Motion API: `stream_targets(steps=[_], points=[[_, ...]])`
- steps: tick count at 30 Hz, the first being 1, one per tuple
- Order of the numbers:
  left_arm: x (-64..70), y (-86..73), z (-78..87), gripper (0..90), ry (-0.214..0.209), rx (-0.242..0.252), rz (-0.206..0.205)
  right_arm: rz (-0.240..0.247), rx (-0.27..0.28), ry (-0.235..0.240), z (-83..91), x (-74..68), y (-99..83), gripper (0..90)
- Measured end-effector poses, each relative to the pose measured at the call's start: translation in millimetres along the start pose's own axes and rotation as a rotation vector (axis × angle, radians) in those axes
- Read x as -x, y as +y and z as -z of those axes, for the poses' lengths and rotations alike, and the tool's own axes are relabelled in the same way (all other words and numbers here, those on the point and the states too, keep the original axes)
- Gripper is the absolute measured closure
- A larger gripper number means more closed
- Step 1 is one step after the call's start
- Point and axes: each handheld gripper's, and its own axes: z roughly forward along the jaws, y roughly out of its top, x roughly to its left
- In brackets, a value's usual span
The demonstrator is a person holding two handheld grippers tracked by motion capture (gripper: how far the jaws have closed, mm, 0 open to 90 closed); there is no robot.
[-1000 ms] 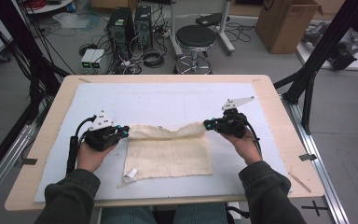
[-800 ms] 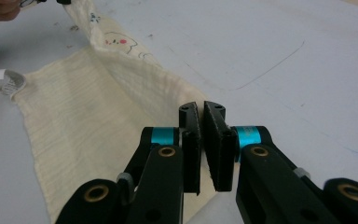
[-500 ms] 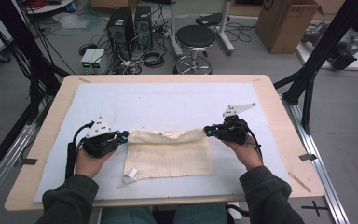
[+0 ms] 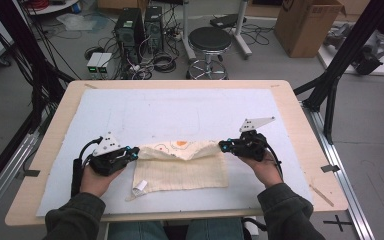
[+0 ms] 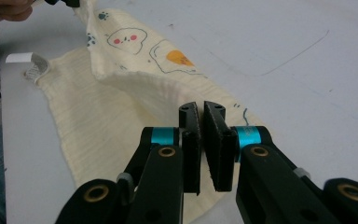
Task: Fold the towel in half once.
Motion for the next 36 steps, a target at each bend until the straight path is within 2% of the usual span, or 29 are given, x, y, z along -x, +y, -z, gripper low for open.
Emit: stream_targets(steps=[6, 10, 26, 36], points=[[3.6, -4.1, 2.9, 86.8, -0.002, 0.002, -0.002, -0.016, -0.002, 0.002, 1.9, -1.0, -8.2, 85.3], [5.4, -8.5, 4.1, 86.8, -0.005, 0.0, 0.006, -0.011, -0.003, 0.004, 2.8, -3.0, -11.0, 85.3], [16.6, -19.4, 9.3, 86.6, -0.029, -0.007, -0.008, 0.003, -0.029, 0.001, 4.6, -13.3, -24.1, 85.2], [24.1, -24.0, 11.3, 86.4, -0.052, -0.032, -0.036, 0.003, -0.043, 0.01, 4.6, -20.2, -35.6, 85.2]])
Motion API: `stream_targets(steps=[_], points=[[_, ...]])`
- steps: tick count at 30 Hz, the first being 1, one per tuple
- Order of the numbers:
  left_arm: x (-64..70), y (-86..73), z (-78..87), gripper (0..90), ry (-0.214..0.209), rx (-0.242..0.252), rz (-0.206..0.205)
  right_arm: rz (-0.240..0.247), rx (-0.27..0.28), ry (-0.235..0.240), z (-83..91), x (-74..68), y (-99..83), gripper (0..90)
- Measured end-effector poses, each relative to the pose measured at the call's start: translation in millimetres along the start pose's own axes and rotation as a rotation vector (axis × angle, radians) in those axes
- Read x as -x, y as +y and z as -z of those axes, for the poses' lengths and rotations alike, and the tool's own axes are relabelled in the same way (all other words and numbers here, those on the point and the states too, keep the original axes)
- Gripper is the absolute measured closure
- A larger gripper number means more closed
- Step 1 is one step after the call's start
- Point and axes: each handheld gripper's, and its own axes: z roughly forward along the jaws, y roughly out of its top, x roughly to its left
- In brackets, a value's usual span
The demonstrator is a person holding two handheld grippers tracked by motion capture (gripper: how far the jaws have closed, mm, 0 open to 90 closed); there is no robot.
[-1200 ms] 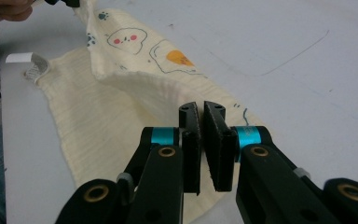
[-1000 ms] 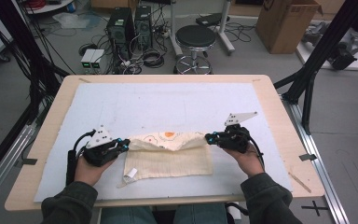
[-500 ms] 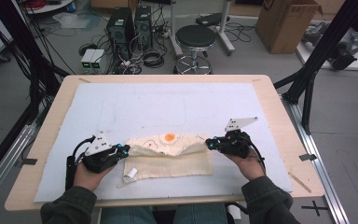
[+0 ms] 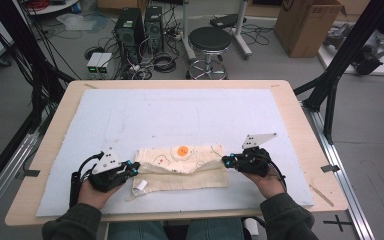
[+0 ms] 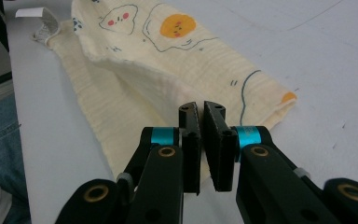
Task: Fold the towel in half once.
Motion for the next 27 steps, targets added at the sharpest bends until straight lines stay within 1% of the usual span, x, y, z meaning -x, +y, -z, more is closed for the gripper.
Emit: stream_targets(steps=[1, 4, 5, 6, 7, 9, 11, 12, 13, 15, 16, 17, 19, 20, 21, 23, 24, 27], points=[[0.5, -0.9, -0.2, 86.4, 0.004, 0.0, 0.002, 0.004, -0.001, 0.001, -0.3, -0.3, -0.8, 85.2], [1.3, -3.6, 0.9, 86.2, -0.003, -0.008, 0.003, 0.003, -0.007, 0.0, -0.7, -1.7, -2.8, 85.1], [1.5, -4.3, 1.4, 86.1, -0.005, -0.012, -0.002, 0.005, -0.009, 0.001, -0.6, -1.8, -3.6, 85.1], [2.5, -5.1, 1.5, 85.8, -0.011, -0.01, 0.003, 0.002, -0.012, 0.002, -0.6, -2.3, -4.2, 85.0], [3.2, -5.8, 2.3, 85.0, -0.012, -0.014, 0.003, 0.006, -0.01, 0.002, -0.9, -2.3, -5.0, 84.9], [4.9, -7.2, 3.8, 80.9, -0.016, -0.014, 0.003, 0.005, -0.007, 0.006, -0.5, -2.9, -6.3, 84.2], [6.0, -8.0, 6.3, 74.6, -0.026, -0.009, 0.015, 0.0, -0.005, 0.013, 0.4, -4.3, -7.8, 80.4], [6.6, -8.1, 8.0, 72.1, -0.031, -0.001, 0.019, -0.001, -0.001, 0.025, 1.0, -5.0, -8.7, 78.3], [6.5, -7.8, 10.6, 69.3, -0.031, -0.001, 0.014, -0.005, -0.001, 0.027, 2.6, -6.8, -9.5, 75.5], [7.2, -7.5, 14.2, 64.7, -0.03, 0.022, 0.032, -0.004, 0.014, 0.043, 6.8, -9.6, -10.5, 71.2], [6.5, -7.1, 16.2, 63.4, -0.036, 0.025, 0.031, 0.0, 0.022, 0.045, 9.4, -10.8, -10.5, 69.4], [6.5, -6.9, 17.1, 62.3, -0.036, 0.038, 0.041, 0.001, 0.029, 0.048, 11.6, -12.2, -10.3, 68.0], [5.7, -6.1, 17.0, 61.6, -0.042, 0.044, 0.053, 0.001, 0.036, 0.06, 14.7, -13.7, -9.4, 66.6], [5.6, -5.4, 15.7, 60.9, -0.045, 0.048, 0.058, 0.009, 0.036, 0.053, 14.1, -13.0, -9.0, 64.9], [5.9, -4.6, 14.3, 60.7, -0.044, 0.05, 0.061, 0.009, 0.024, 0.051, 12.5, -13.2, -8.6, 64.4], [6.0, -3.3, 10.5, 60.7, -0.06, 0.042, 0.064, 0.021, -0.002, 0.057, 6.6, -14.9, -8.6, 62.2], [6.5, -2.7, 8.2, 60.8, -0.073, 0.04, 0.067, 0.042, -0.015, 0.069, 2.3, -15.6, -8.9, 61.6], [8.5, -2.4, 2.1, 61.7, -0.096, 0.014, 0.052, 0.07, -0.062, 0.089, -9.2, -19.0, -11.7, 61.4]])
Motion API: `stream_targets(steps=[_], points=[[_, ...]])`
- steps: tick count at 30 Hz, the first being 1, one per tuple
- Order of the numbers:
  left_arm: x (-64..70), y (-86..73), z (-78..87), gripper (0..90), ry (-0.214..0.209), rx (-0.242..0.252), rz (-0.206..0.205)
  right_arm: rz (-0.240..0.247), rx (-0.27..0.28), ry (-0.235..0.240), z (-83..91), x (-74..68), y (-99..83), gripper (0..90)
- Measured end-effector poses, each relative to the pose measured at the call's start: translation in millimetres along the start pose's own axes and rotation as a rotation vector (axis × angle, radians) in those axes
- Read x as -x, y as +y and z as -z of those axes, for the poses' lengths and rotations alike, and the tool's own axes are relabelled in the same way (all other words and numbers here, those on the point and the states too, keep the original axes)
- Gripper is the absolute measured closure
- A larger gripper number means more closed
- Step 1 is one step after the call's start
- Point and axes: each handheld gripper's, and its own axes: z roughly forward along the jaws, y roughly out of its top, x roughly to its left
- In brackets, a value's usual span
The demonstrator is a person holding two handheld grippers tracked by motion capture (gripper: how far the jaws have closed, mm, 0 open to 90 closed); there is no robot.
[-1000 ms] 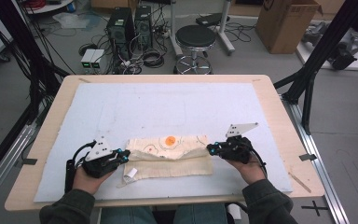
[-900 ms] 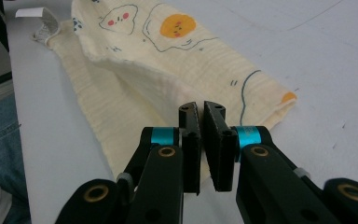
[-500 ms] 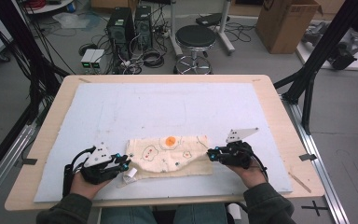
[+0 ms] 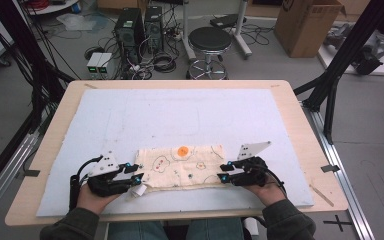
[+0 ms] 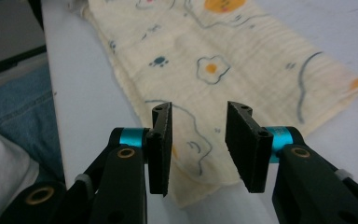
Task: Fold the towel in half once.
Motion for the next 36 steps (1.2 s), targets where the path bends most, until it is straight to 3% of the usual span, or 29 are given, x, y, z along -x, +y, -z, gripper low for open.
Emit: stream_targets(steps=[9, 15, 24, 36], points=[[0.3, -20.0, -5.8, 66.5, -0.058, -0.168, 0.001, 0.008, -0.052, 0.005, -8.7, -0.9, -8.2, 62.2], [-0.4, -19.4, -5.7, 65.7, -0.069, -0.158, 0.008, 0.026, -0.069, -0.009, -10.5, -2.8, -11.7, 67.5], [-0.6, -20.7, -6.4, 65.7, -0.067, -0.152, 0.011, 0.041, -0.074, -0.019, -9.9, -4.2, -11.5, 83.7], [-1.0, -21.0, -5.7, 65.9, -0.072, -0.152, 0.011, 0.041, -0.03, 0.001, 1.0, -11.1, -7.9, 84.7]])
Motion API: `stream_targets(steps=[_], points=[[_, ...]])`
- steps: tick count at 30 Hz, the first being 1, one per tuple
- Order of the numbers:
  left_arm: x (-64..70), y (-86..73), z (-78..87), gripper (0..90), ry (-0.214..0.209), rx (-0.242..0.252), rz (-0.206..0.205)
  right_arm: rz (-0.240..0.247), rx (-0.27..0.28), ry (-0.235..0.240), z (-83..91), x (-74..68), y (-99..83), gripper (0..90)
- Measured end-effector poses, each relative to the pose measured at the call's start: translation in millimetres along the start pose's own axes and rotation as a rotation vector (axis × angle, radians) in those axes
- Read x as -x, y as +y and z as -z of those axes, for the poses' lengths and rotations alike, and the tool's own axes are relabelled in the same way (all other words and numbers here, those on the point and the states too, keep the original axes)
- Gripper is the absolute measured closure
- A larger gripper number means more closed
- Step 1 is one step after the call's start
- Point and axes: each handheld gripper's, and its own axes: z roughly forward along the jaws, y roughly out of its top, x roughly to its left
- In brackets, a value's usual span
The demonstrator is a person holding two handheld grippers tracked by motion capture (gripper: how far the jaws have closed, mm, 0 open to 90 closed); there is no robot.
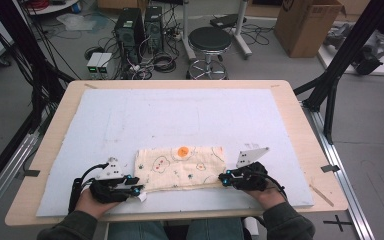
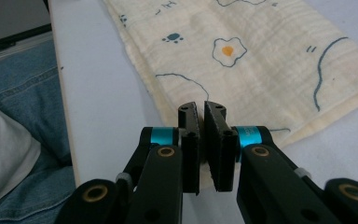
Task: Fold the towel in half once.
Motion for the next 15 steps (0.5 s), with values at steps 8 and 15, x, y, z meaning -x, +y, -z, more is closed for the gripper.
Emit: stream_targets(steps=[8, 15], points=[[-0.3, 0.2, 2.2, 64.5, 0.0, 0.009, 0.003, -0.016, -0.045, 0.035, -6.2, -2.2, -7.1, 76.1], [-4.2, 8.0, 7.2, 56.4, 0.01, 0.057, 0.023, -0.056, 0.025, 0.005, 4.8, 5.8, 1.3, 60.5]])
